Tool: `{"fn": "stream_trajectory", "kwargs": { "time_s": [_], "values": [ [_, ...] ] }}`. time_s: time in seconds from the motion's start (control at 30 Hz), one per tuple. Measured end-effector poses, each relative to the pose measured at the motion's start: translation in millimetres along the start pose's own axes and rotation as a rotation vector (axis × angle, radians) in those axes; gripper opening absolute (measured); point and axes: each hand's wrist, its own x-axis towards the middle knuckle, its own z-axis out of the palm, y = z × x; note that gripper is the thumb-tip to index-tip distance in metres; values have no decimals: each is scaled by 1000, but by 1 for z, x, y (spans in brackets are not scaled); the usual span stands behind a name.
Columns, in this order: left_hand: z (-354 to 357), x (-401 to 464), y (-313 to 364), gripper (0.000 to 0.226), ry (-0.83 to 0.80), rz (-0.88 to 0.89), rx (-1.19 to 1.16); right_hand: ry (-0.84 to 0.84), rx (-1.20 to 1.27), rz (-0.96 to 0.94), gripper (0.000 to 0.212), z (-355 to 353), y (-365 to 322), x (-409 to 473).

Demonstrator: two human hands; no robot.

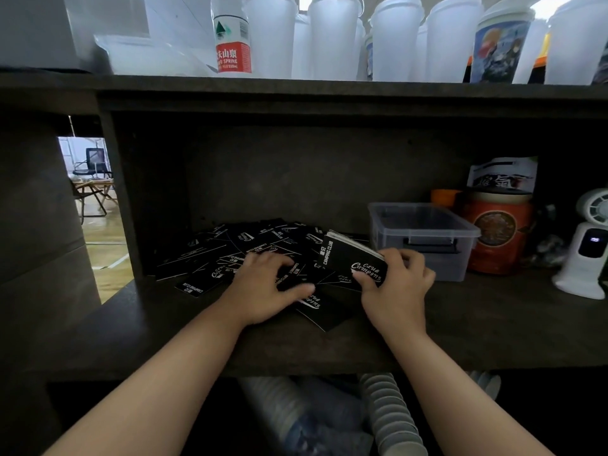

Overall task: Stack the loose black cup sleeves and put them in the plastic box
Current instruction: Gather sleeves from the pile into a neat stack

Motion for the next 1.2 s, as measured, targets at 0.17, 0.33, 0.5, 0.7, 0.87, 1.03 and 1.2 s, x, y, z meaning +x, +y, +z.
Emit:
{"fn": "stream_trajectory", "kwargs": {
  "time_s": [0.17, 0.33, 0.5, 0.7, 0.87, 1.03, 1.2],
  "values": [
    [3, 2, -2, 69, -159, -64, 38, -39, 31, 11, 50, -2, 1, 0],
    [4, 3, -6, 49, -32, -65, -137, -75, 62, -22, 50, -3, 0, -1],
    [6, 2, -6, 41, -34, 3, -46, -81, 60, -32, 49, -3, -1, -2],
    [0, 5, -7, 26, 123, -113, -187, -135, 77, -56, 52, -4, -2, 0],
    [-7, 2, 2, 23, 286, -34, -396, -298, 53, -188, 47, 1, -4, -2],
    [9, 12, 52, 55, 191, -282, -759, -380, 84, -204, 89, 6, -7, -2],
    [27, 18, 66, 11, 504, -524, -812, -343, -113, -271, 57, 11, -3, -2]
  ]
}}
